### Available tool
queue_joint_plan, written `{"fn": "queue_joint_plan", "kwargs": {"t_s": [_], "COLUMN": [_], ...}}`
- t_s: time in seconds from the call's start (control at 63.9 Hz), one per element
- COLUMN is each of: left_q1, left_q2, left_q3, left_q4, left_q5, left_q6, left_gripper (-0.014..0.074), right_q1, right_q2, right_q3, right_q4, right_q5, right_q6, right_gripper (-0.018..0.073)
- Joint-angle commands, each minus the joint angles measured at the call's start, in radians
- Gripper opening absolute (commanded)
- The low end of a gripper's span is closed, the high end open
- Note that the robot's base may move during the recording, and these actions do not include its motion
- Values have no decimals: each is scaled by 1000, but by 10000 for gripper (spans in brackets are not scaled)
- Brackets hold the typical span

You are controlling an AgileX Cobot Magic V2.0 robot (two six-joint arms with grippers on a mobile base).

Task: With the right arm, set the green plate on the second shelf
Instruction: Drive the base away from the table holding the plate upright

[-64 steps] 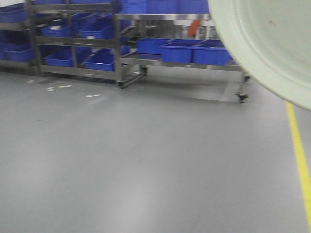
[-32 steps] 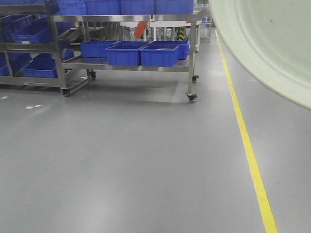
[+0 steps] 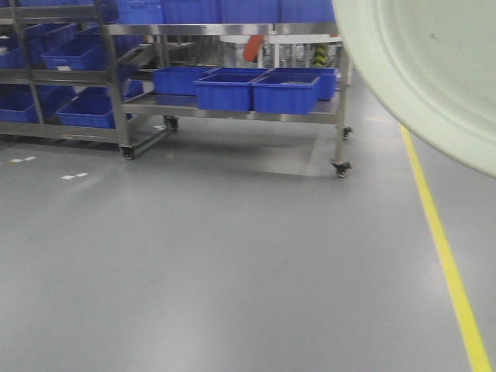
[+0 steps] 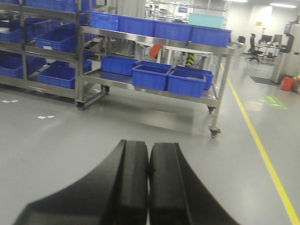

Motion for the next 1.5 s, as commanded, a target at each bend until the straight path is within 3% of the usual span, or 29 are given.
{"fn": "queue_joint_plan", "kwargs": {"t_s": [0.0, 1.488], "left_q1": [-3, -3], "left_q2": [-16, -16], "left_q3": [41, 41], "left_q4": [-8, -8], "left_q5": [-89, -89], "left_q6": [-3, -3], "left_gripper": [130, 130], "right_q1": [-7, -7], "right_q2": [12, 12], "right_q3": [-34, -34], "right_q4": [-3, -3], "right_q5": [-111, -111], "right_q6": [7, 7], "right_gripper": [56, 56]}}
